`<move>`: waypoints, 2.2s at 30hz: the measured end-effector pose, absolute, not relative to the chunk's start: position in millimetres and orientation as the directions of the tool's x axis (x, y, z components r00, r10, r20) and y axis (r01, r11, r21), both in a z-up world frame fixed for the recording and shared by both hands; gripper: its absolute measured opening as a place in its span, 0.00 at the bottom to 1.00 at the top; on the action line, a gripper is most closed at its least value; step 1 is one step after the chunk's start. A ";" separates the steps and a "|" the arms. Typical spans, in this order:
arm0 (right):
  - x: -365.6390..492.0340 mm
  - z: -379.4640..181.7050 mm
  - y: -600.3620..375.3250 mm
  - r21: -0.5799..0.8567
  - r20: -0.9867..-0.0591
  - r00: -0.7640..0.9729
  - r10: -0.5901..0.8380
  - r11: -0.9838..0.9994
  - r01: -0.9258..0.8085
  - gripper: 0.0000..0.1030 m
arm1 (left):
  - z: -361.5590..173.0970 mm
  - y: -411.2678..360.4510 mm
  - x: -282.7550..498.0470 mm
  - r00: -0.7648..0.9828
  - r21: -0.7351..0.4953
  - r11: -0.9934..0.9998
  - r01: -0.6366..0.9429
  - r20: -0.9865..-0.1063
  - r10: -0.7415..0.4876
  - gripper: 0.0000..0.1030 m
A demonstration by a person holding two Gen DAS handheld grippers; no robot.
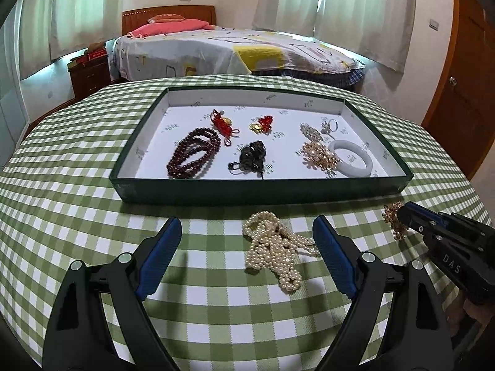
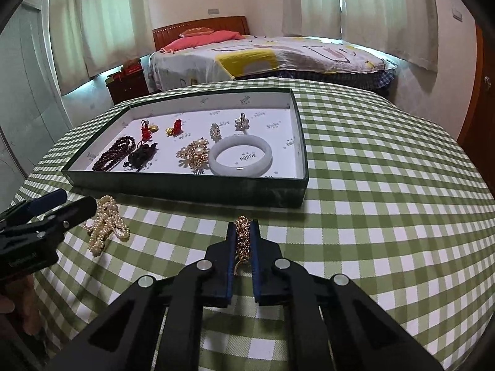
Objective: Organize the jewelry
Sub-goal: 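Grasp the pearl necklace with the left tool while the right tool grasps the gold chain, then lift the pearl necklace and gold chain into the tray and release both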
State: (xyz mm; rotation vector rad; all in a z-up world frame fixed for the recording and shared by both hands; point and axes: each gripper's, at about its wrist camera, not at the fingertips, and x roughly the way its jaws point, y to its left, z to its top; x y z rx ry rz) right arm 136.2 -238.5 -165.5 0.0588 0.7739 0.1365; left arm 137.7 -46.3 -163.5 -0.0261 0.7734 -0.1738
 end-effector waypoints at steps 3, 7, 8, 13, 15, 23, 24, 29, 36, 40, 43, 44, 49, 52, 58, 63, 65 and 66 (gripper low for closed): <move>137.0 -167.3 -239.1 0.109 -0.693 0.705 0.149 0.989 -0.101 0.09 | -167.6 -49.2 141.8 0.685 -0.092 0.984 0.154 -0.708 -0.173 0.82; 136.5 -167.1 -238.9 0.113 -0.690 0.708 0.153 0.988 -0.103 0.09 | -175.2 -51.8 149.1 0.647 -0.105 0.980 0.168 -0.738 -0.191 0.65; 136.3 -166.6 -238.9 0.114 -0.688 0.709 0.154 0.988 -0.104 0.09 | -177.9 -53.1 150.8 0.635 -0.106 0.979 0.173 -0.748 -0.193 0.57; 136.7 -166.6 -238.5 0.117 -0.688 0.708 0.157 0.988 -0.106 0.09 | -179.9 -52.1 150.2 0.635 -0.114 0.976 0.184 -0.745 -0.206 0.41; 136.6 -167.0 -237.9 0.118 -0.689 0.707 0.158 0.987 -0.106 0.09 | -179.9 -51.4 149.6 0.636 -0.116 0.976 0.183 -0.744 -0.207 0.32; 136.5 -166.8 -234.7 0.117 -0.689 0.706 0.162 0.987 -0.112 0.09 | -178.2 -52.3 145.6 0.636 -0.129 0.970 0.208 -0.735 -0.234 0.10; 136.4 -166.7 -234.3 0.117 -0.689 0.706 0.163 0.987 -0.113 0.09 | -177.7 -51.6 145.3 0.637 -0.131 0.969 0.209 -0.734 -0.236 0.09; 136.2 -166.8 -232.6 0.120 -0.687 0.708 0.165 0.986 -0.114 0.09 | -175.9 -49.9 143.9 0.640 -0.136 0.969 0.206 -0.730 -0.239 0.09; 132.7 -162.7 -232.3 0.119 -0.674 0.720 0.166 0.986 -0.116 0.09 | -164.8 -49.6 137.2 0.668 -0.124 0.969 0.212 -0.706 -0.237 0.09; 130.4 -156.7 -231.4 0.117 -0.661 0.732 0.165 0.986 -0.118 0.09 | -158.4 -50.2 135.5 0.684 -0.115 0.969 0.218 -0.690 -0.236 0.09; 127.8 -151.9 -229.7 0.113 -0.652 0.740 0.166 0.986 -0.122 0.09 | -153.3 -48.9 133.3 0.695 -0.115 0.969 0.218 -0.679 -0.237 0.09; 126.6 -149.9 -228.9 0.112 -0.648 0.743 0.167 0.986 -0.124 0.09 | -151.8 -48.7 132.8 0.699 -0.114 0.969 0.218 -0.675 -0.236 0.09; 120.7 -140.0 -227.4 0.108 -0.628 0.760 0.168 0.986 -0.130 0.09 | -145.0 -47.2 130.0 0.712 -0.114 0.969 0.217 -0.661 -0.237 0.09; 117.7 -133.3 -227.2 0.106 -0.615 0.770 0.169 0.986 -0.132 0.09 | -141.0 -45.1 128.4 0.719 -0.119 0.969 0.215 -0.653 -0.239 0.09; 110.7 -119.1 -224.6 0.102 -0.588 0.790 0.175 0.985 -0.141 0.09 | -130.1 -43.0 125.1 0.734 -0.127 0.968 0.215 -0.633 -0.246 0.09; 107.2 -106.6 -224.4 0.103 -0.563 0.807 0.177 0.984 -0.145 0.09 | -120.2 -41.4 121.9 0.744 -0.133 0.967 0.216 -0.619 -0.251 0.09; 105.5 -99.8 -224.3 0.102 -0.549 0.817 0.179 0.984 -0.147 0.09 | -115.6 -40.4 121.1 0.749 -0.135 0.967 0.215 -0.613 -0.252 0.09; 104.6 -97.7 -224.3 0.102 -0.544 0.820 0.179 0.984 -0.147 0.09 | -113.9 -39.7 121.1 0.751 -0.136 0.967 0.214 -0.610 -0.252 0.09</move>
